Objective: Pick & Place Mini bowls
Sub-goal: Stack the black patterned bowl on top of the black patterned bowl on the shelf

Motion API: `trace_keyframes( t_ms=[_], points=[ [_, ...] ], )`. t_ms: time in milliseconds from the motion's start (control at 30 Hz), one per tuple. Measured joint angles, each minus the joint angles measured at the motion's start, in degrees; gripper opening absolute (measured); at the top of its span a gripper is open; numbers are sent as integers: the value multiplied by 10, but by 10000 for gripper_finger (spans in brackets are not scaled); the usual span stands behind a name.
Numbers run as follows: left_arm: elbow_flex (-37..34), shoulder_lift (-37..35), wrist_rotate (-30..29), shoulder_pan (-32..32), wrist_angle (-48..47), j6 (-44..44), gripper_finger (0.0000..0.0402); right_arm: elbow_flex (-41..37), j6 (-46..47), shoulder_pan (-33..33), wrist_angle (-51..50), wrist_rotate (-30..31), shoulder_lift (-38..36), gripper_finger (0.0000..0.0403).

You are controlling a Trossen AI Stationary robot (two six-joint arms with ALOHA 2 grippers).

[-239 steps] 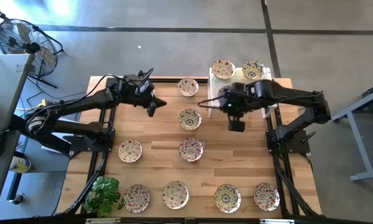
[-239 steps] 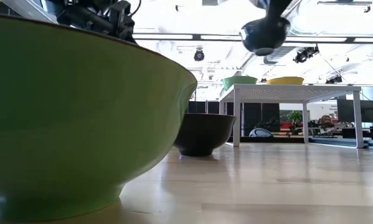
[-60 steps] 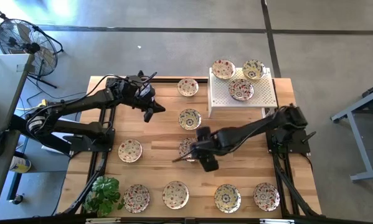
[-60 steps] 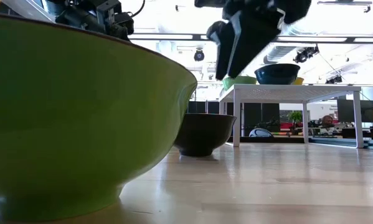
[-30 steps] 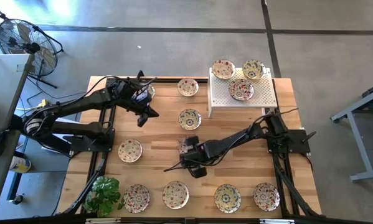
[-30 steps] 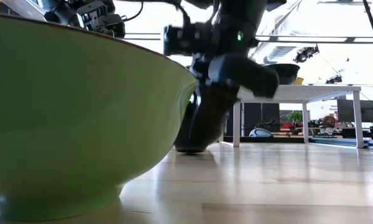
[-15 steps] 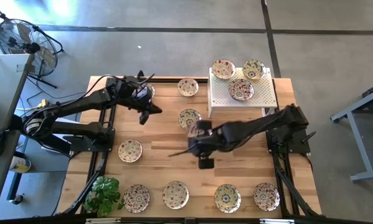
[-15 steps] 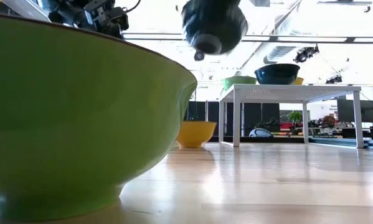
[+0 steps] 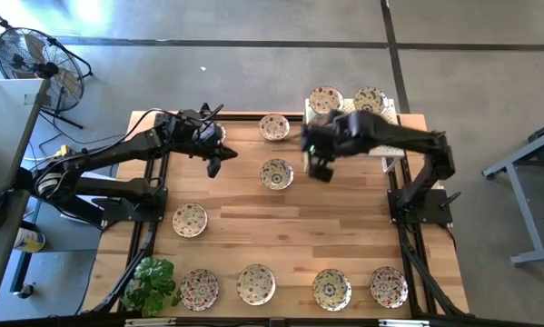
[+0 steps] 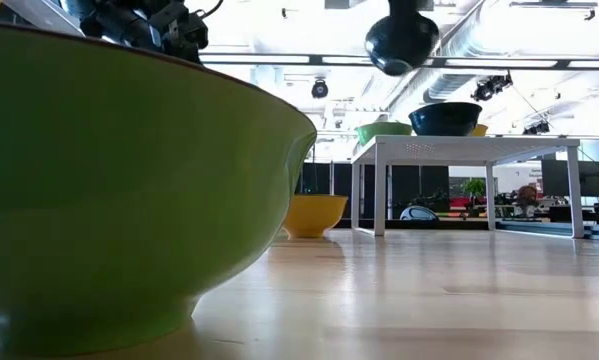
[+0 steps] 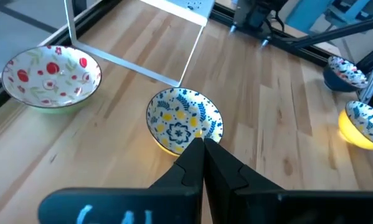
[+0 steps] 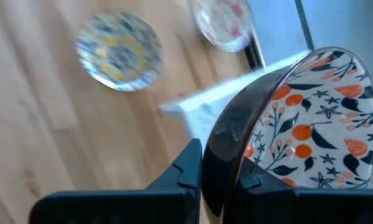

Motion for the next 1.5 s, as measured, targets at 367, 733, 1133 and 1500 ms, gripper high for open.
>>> trace_keyframes(
  t_ms=[367, 733, 1133, 1500],
  points=[
    [0, 0, -20, 0, 5, -17, 1, -185, -68, -116, 15, -16, -144, 23],
    [0, 0, -55, 0, 5, -23, 1, -293, -147, -136, 110, -20, -149, 24],
    [0, 0, -67, 0, 5, -33, 1, -302, -180, -159, 133, -52, -149, 29],
    [0, 0, -70, 0, 4, -37, 1, -302, -180, -181, 133, -71, -149, 31]
  ],
)
